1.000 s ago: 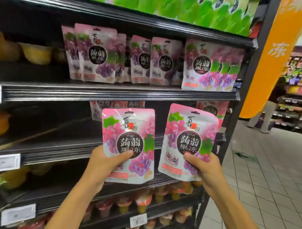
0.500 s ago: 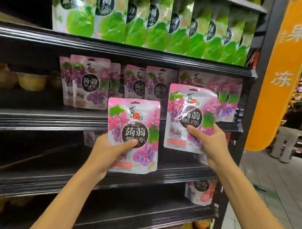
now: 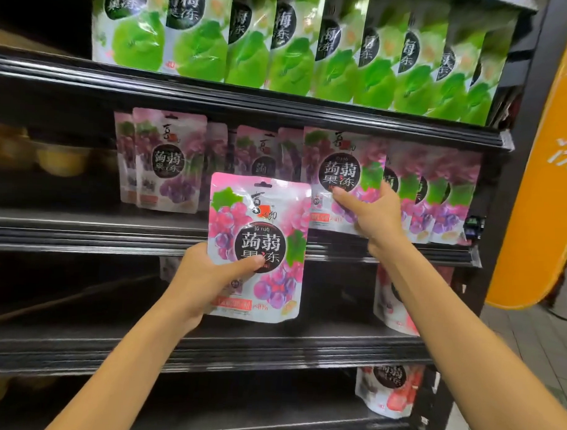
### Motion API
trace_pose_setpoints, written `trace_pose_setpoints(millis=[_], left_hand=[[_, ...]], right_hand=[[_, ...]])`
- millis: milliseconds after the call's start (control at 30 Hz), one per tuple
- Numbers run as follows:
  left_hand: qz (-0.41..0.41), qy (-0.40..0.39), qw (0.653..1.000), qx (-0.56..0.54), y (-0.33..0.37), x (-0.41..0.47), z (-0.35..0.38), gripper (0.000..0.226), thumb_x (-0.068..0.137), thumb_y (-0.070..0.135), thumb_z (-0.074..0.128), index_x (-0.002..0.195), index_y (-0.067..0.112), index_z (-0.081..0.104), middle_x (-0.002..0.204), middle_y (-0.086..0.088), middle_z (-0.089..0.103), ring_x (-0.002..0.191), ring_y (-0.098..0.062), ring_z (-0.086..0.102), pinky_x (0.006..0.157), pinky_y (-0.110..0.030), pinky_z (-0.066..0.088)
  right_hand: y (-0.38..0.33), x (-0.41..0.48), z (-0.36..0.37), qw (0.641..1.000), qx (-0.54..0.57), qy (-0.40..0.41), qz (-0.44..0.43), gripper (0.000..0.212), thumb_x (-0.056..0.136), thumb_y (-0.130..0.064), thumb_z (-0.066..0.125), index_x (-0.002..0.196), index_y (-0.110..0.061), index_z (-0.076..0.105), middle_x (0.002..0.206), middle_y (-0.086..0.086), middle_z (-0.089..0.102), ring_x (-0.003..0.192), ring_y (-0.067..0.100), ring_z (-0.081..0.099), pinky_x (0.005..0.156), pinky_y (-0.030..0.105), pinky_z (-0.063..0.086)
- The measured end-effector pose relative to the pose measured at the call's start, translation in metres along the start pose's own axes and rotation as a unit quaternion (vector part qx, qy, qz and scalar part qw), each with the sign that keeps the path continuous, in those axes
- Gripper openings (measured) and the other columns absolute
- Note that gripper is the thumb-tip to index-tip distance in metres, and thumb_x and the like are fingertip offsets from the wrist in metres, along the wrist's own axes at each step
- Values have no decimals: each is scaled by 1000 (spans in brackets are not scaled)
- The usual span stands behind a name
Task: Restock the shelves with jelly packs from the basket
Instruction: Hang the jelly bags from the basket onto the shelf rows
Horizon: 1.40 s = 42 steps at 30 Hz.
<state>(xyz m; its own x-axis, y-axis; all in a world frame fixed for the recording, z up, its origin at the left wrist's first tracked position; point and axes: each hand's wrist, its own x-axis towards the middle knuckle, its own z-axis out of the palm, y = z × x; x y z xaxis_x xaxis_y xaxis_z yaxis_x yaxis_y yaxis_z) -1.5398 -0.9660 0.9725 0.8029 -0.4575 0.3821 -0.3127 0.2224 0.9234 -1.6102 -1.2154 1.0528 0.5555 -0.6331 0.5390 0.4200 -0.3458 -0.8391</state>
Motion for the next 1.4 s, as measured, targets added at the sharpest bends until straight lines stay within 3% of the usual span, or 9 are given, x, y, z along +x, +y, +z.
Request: trace_pose_setpoints(millis=[100,200,367,500,900,1067,1233,1333,1400], left_hand=[[-3,5,1000,5,-1,2,0,32,69,26,85,97,22,70,86,1,77,77,-15,75,54,-21,55],[-6,5,1000,8,-1,2,1,34,69,28,85,99,23,70,88,0,77,79,-17,75,57,-26,57],[-2,7,1000,-4,0,4,5,41,64,31,86,100,23,70,90,-1,77,80,-18,75,59,-30,58],[5,7,1000,-3,3,7,11,45,57,37,86,98,25,70,89,1,77,80,-17,75,58,-29,58],[2,1,1000,3,8,8,26,41,61,34,86,97,25,71,90,0,77,80,-18,75,57,-27,57],[9,3,1000,-1,19,15,33,34,69,28,84,99,21,70,88,-1,77,77,-18,75,53,-24,56],[16,-15,1000,-1,39,34,46,34,79,27,79,109,14,69,96,-4,77,88,-23,74,76,-42,59],[28,-7,999,19,51,46,51,30,84,29,73,108,11,69,97,-6,76,84,-20,75,76,-40,60],[48,26,998,44,58,53,52,37,88,33,69,114,8,63,104,-7,74,86,-18,73,78,-36,60]], right_hand=[[7,-4,1,996,-83,4,-8,79,69,-31,88,135,-6,51,130,12,62,118,28,61,102,48,49],[8,-13,-6,989,-138,-6,-53,71,70,-39,86,129,-14,54,124,-3,63,113,12,60,106,40,45],[13,-28,-23,970,-212,25,-117,61,72,-33,85,122,-13,56,104,-11,61,91,6,61,77,4,44],[16,-32,-30,925,-347,85,-127,62,73,-47,81,125,-24,56,102,-11,63,85,11,58,69,30,43],[27,-35,-23,889,-408,142,-155,62,74,-54,77,126,-28,57,101,-10,70,107,20,57,77,37,44],[13,-41,-25,930,-289,91,-206,33,86,-38,72,111,-19,63,96,-8,61,93,10,55,76,23,40],[-9,-50,-9,982,-85,-164,-47,44,85,-45,69,91,-1,69,78,3,69,72,17,65,69,28,49],[-18,-45,-3,987,-61,-143,-31,35,80,-28,80,100,-1,71,92,16,75,83,27,72,72,38,57],[-22,-38,0,992,-55,-111,-31,29,78,-26,81,96,-6,73,85,8,76,76,14,72,66,27,54]])
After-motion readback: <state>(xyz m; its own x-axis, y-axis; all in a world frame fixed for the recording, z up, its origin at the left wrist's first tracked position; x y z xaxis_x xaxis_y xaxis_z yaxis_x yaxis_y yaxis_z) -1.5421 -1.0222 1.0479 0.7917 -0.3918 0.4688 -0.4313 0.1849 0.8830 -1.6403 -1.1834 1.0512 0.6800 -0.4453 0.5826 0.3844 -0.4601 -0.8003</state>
